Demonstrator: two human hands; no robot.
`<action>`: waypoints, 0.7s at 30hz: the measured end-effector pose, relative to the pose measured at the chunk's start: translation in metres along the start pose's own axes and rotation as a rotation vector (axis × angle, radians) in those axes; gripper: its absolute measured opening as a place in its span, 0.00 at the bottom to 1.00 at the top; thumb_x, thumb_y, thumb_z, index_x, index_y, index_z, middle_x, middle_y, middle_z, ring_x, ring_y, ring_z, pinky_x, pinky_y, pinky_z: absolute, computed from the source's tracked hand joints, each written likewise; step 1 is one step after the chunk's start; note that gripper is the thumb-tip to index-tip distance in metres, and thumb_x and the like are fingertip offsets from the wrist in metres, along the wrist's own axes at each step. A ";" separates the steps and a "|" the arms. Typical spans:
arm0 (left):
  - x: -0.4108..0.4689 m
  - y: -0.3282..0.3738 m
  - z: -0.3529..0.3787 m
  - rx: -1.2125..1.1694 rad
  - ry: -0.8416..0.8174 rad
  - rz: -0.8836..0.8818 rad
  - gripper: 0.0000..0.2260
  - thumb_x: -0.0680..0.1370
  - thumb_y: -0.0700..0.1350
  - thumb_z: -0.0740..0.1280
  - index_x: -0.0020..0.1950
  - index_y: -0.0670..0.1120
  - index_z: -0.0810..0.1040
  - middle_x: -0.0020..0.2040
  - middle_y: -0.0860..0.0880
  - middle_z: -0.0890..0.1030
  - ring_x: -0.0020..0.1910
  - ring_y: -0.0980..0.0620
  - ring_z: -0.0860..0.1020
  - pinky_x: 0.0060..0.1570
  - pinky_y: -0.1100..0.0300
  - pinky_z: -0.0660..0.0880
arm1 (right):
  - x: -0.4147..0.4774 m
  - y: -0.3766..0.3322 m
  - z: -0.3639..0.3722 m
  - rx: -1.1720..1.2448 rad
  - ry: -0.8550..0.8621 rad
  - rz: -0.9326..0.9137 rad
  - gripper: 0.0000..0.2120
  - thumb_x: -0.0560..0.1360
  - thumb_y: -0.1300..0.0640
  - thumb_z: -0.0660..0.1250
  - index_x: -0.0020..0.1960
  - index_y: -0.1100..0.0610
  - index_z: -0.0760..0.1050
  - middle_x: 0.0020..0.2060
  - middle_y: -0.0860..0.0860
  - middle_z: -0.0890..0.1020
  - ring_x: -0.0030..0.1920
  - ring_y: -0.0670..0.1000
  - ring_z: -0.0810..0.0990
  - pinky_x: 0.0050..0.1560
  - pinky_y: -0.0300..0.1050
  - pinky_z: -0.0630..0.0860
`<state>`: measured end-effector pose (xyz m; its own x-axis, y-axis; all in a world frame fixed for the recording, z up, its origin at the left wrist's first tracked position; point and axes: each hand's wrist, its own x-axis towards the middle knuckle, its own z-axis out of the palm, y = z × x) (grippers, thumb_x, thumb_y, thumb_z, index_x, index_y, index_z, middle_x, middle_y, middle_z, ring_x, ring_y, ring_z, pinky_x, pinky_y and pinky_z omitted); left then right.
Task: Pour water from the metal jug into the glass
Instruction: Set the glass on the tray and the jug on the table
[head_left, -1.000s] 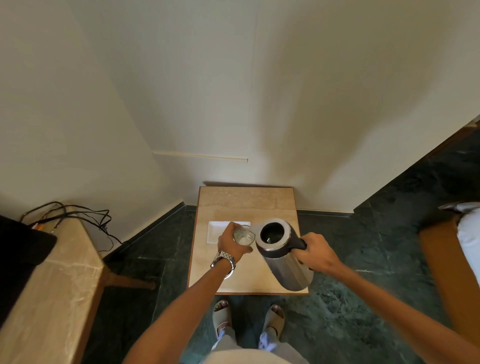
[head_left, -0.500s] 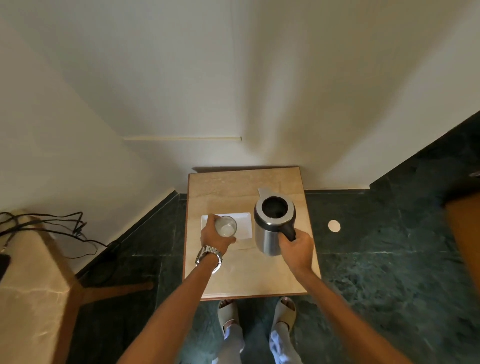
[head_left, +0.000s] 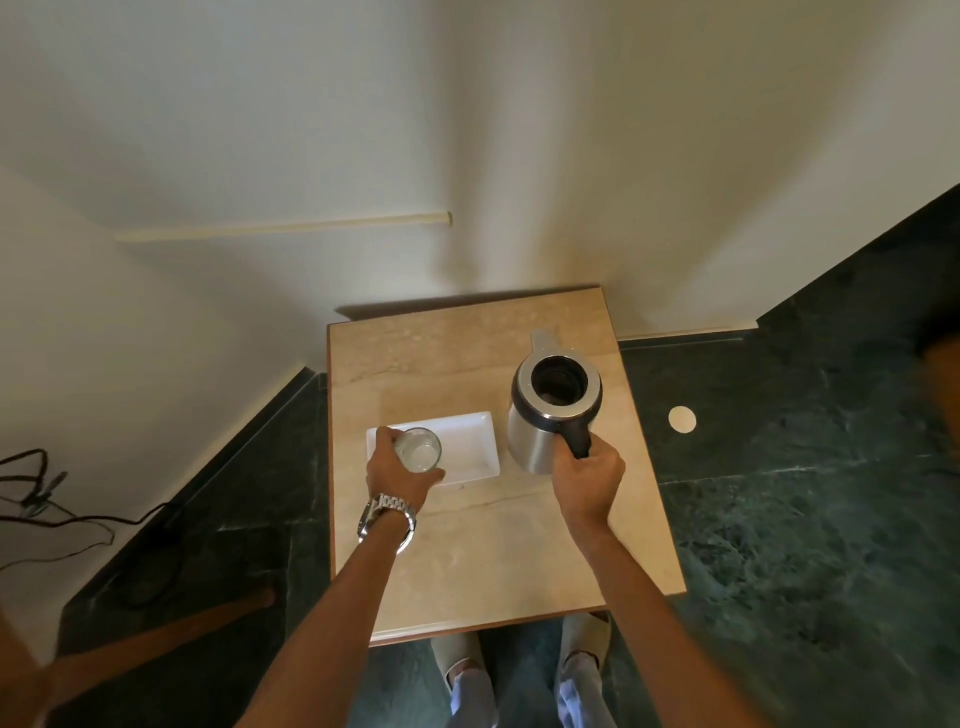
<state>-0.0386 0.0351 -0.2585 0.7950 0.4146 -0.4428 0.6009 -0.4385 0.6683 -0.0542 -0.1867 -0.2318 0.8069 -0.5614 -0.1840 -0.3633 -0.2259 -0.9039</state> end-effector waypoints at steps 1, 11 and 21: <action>0.005 -0.003 0.003 -0.004 0.002 -0.003 0.32 0.58 0.41 0.85 0.50 0.55 0.68 0.49 0.51 0.78 0.47 0.45 0.79 0.43 0.55 0.77 | 0.001 0.004 0.001 0.011 0.007 0.001 0.11 0.72 0.62 0.72 0.32 0.54 0.77 0.25 0.47 0.77 0.30 0.43 0.77 0.31 0.37 0.74; 0.038 -0.024 0.041 0.016 0.008 -0.010 0.33 0.57 0.43 0.86 0.53 0.51 0.70 0.49 0.52 0.78 0.47 0.46 0.78 0.46 0.54 0.77 | 0.014 0.037 0.010 0.039 0.034 -0.080 0.11 0.72 0.65 0.73 0.33 0.56 0.77 0.24 0.43 0.75 0.29 0.43 0.77 0.31 0.29 0.72; 0.032 -0.030 0.058 0.009 0.029 -0.025 0.34 0.56 0.44 0.86 0.54 0.51 0.70 0.48 0.53 0.79 0.47 0.47 0.78 0.48 0.50 0.80 | 0.013 0.050 0.005 0.002 -0.019 -0.143 0.17 0.72 0.65 0.72 0.31 0.48 0.73 0.24 0.43 0.73 0.27 0.43 0.74 0.30 0.31 0.71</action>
<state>-0.0263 0.0150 -0.3270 0.7773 0.4482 -0.4415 0.6211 -0.4352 0.6518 -0.0596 -0.2013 -0.2808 0.8592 -0.5081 -0.0606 -0.2431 -0.3011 -0.9221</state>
